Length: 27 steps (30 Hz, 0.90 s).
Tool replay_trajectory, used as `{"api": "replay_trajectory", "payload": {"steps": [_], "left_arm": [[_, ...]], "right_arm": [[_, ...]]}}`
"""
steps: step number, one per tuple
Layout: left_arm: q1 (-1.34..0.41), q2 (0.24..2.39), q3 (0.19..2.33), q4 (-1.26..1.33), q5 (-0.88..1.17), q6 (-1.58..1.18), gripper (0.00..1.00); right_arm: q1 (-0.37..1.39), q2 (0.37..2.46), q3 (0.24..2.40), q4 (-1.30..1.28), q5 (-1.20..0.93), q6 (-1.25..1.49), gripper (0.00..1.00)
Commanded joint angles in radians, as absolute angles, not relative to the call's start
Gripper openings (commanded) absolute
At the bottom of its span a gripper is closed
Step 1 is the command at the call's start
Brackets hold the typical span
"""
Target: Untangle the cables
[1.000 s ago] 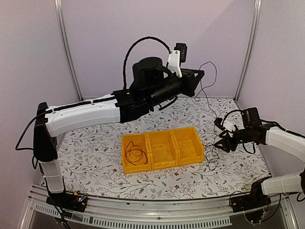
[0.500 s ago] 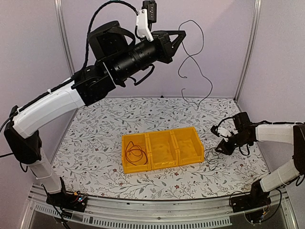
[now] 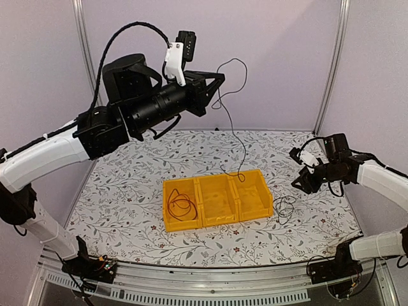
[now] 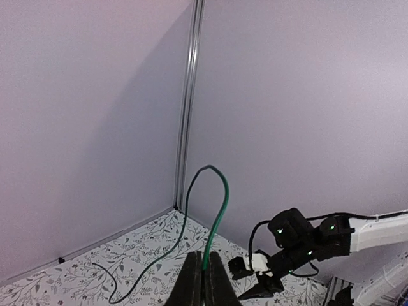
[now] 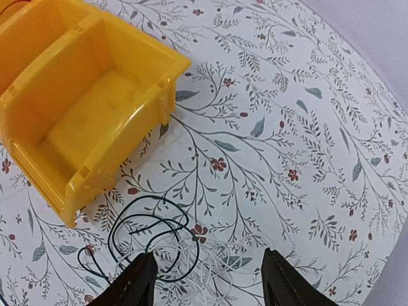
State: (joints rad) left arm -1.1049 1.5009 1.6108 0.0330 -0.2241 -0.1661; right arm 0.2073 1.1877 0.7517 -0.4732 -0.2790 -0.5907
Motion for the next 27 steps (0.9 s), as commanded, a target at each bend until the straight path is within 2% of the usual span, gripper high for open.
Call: {"api": "replay_trajectory", "payload": {"steps": [1, 5, 8, 18, 27], "left_arm": [[-1.091, 1.448, 1.498, 0.012, -0.256, -0.186, 0.00], [-1.085, 1.436, 1.426, 0.003, -0.241, -0.213, 0.00], [-1.080, 1.437, 1.392, -0.038, -0.224, -0.231, 0.00], [-1.044, 1.433, 1.335, -0.059, -0.203, -0.250, 0.00], [-1.013, 1.431, 1.221, -0.049, -0.192, -0.269, 0.00]], "right_arm": [[0.205, 1.052, 0.858, -0.659, -0.395, -0.655, 0.64], [0.205, 1.004, 0.942, -0.759, -0.438, -0.690, 0.66], [0.204, 0.968, 0.955, -0.722, -0.485, -0.657, 0.67], [0.204, 0.908, 0.658, -0.366, -0.441, -0.520, 0.66], [0.205, 0.952, 0.648, -0.303, -0.337, -0.502, 0.66]]}}
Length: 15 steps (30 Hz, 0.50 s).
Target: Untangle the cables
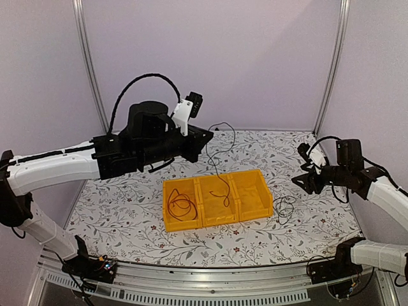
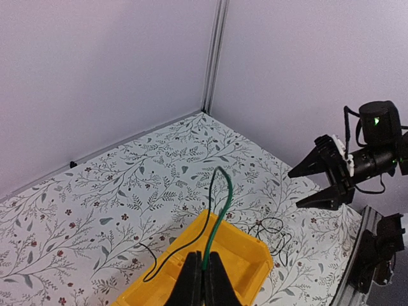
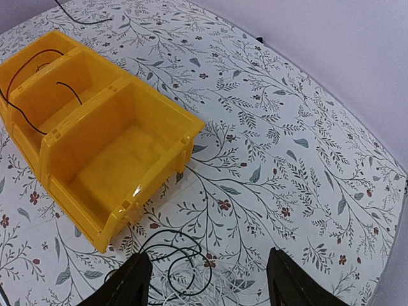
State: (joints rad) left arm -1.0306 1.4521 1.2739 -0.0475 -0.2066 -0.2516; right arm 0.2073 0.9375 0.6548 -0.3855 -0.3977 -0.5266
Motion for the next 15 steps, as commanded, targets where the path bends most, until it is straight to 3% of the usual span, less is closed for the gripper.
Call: {"api": "replay_trajectory", "payload": {"steps": [1, 15], "left_arm": [[-1.012, 1.431, 1.206, -0.048, -0.187, -0.276, 0.00], [-0.986, 1.482, 1.095, -0.052, -0.133, -0.312, 0.00]], "right_arm": [[0.205, 0.961, 0.649, -0.300, -0.329, -0.499, 0.66], [0.205, 1.004, 0.646, -0.298, -0.332, -0.497, 0.65]]}}
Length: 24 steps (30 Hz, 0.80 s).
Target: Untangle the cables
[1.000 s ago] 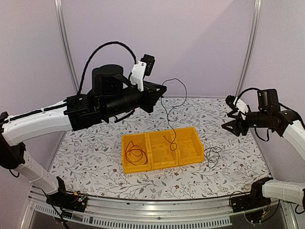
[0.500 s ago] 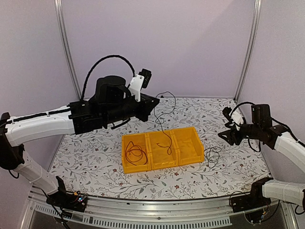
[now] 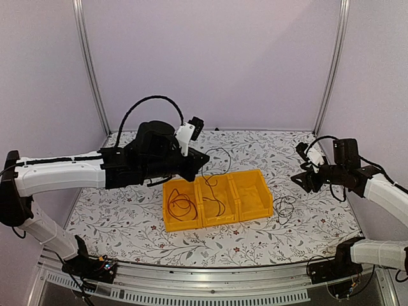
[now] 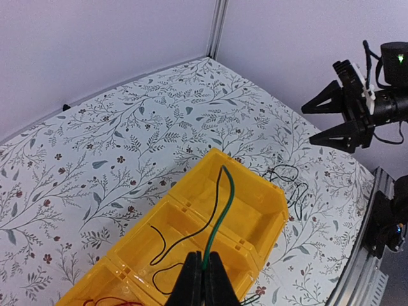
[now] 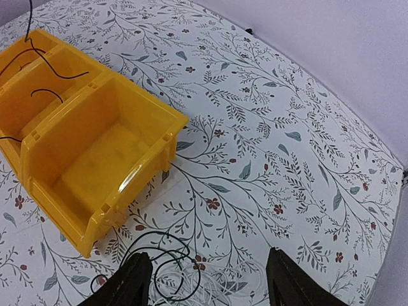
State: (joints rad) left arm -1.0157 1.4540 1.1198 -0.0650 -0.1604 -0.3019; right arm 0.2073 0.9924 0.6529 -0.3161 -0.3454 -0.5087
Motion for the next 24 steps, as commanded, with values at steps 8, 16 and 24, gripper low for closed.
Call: {"api": "replay_trajectory", "payload": {"steps": [8, 16, 24], "left_arm": [[-0.963, 1.570, 1.061, -0.017, -0.081, -0.328, 0.00], [-0.936, 1.681, 1.080, 0.013, -0.127, -0.338, 0.00], [-0.935, 1.769, 1.166, -0.086, -0.265, -0.283, 0.00]], "right_arm": [[0.205, 1.016, 0.644, -0.298, -0.335, -0.501, 0.66], [0.205, 1.034, 0.647, -0.305, -0.342, -0.502, 0.65], [0.204, 1.042, 0.648, -0.309, -0.348, -0.504, 0.65]]}}
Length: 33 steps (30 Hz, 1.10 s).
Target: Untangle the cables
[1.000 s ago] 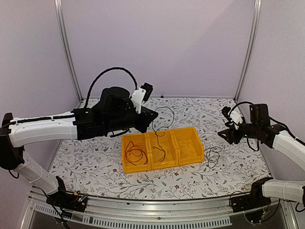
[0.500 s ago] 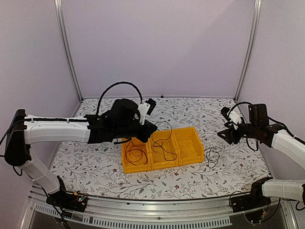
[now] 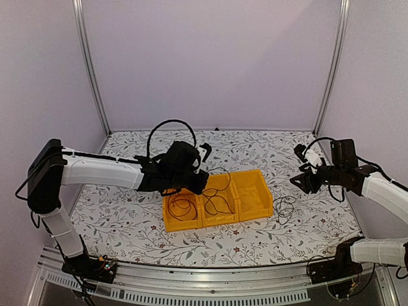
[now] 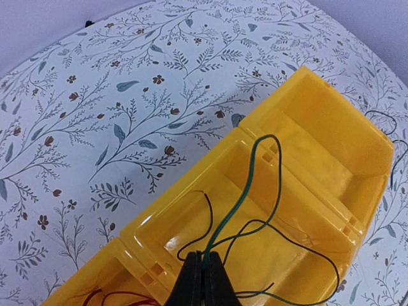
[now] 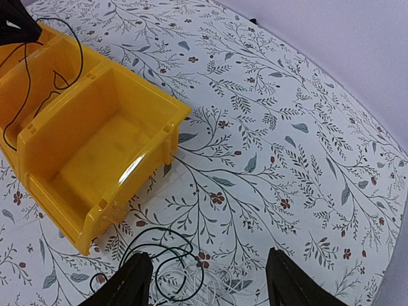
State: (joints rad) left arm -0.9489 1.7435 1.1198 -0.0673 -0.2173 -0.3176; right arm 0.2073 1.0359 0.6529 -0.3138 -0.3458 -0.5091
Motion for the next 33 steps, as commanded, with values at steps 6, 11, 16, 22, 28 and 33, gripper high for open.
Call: {"api": "replay_trajectory", "payload": {"steps": [6, 11, 16, 22, 28, 33], "left_arm": [[-0.954, 1.816, 1.212, -0.146, -0.162, -0.279, 0.00], [-0.963, 1.814, 1.209, -0.198, -0.140, -0.304, 0.00], [-0.977, 1.802, 1.212, -0.239, -0.124, -0.324, 0.00], [-0.987, 1.809, 1.286, -0.367, -0.076, -0.336, 0.00], [-0.985, 1.922, 1.395, -0.410, -0.073, -0.320, 0.00], [-0.986, 2.000, 1.436, -0.422, -0.053, -0.314, 0.00]], "right_arm": [[0.204, 1.051, 0.650, -0.312, -0.351, -0.505, 0.65], [0.205, 1.059, 0.651, -0.317, -0.356, -0.505, 0.65], [0.205, 1.077, 0.659, -0.326, -0.365, -0.509, 0.65], [0.205, 1.088, 0.659, -0.330, -0.372, -0.509, 0.65], [0.205, 1.103, 0.664, -0.336, -0.376, -0.511, 0.65], [0.205, 1.103, 0.666, -0.336, -0.371, -0.502, 0.64]]}}
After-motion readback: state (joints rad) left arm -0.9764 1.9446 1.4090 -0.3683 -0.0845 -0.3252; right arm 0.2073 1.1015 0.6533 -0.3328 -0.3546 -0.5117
